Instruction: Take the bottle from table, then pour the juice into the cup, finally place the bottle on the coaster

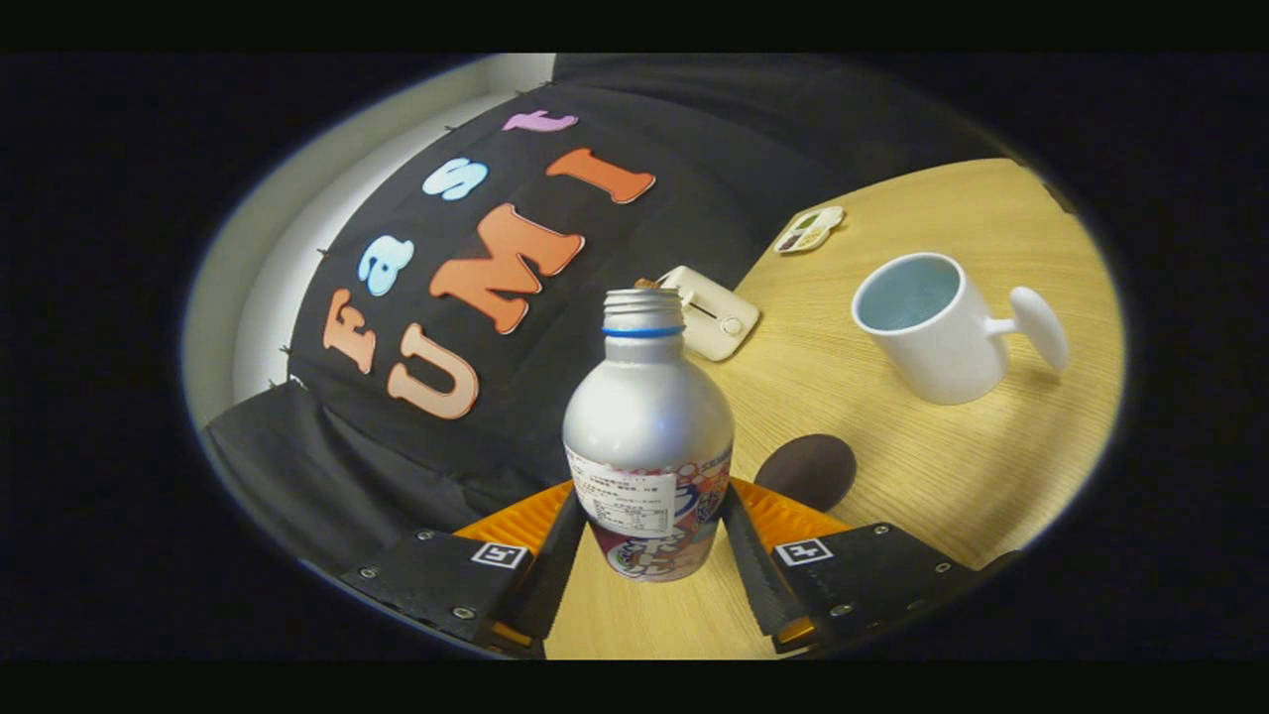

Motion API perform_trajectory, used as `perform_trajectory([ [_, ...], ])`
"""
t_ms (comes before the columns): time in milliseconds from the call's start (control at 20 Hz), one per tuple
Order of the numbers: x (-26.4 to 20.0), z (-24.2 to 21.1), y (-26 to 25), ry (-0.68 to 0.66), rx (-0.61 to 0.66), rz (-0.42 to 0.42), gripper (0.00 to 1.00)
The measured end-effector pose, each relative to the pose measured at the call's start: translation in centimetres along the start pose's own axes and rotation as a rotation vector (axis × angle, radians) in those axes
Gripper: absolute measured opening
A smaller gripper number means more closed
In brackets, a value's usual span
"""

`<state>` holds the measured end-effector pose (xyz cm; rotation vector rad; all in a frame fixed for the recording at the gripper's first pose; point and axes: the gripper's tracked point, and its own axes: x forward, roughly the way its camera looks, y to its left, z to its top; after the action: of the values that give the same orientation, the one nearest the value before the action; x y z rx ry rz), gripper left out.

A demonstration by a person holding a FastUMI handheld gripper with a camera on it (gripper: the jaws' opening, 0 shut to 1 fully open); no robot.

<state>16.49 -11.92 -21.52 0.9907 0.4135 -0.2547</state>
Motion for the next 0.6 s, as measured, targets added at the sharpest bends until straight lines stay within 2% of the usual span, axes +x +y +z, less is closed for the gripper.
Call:
perform_trajectory([
  [250,0.4,1.7,-0.6,-0.012,0.171,0.007,0.75],
  [500,0.4,2.0,-2.1,0.021,0.223,-0.042,0.75],
  [600,0.3,2.6,-1.8,0.023,0.274,-0.032,0.76],
])
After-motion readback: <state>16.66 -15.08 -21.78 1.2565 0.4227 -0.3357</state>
